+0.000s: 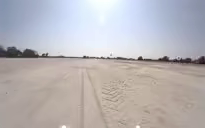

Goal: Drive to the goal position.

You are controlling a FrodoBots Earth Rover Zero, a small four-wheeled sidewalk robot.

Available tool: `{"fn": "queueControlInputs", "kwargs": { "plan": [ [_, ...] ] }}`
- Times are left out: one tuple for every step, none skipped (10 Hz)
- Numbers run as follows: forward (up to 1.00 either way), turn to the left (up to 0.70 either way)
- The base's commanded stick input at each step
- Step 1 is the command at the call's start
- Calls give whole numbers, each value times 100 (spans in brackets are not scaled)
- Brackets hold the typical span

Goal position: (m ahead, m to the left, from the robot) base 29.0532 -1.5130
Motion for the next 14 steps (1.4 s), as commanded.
{"fn": "queueControlInputs", "kwargs": {
  "plan": [
    [70, 6],
    [70, 1],
    [70, 0],
    [70, 0],
    [70, 0],
    [70, 0],
    [70, 0],
    [70, 0],
    [70, 0],
    [70, 0],
    [70, 0],
    [70, 0],
    [70, 0],
    [70, 0]
  ]
}}
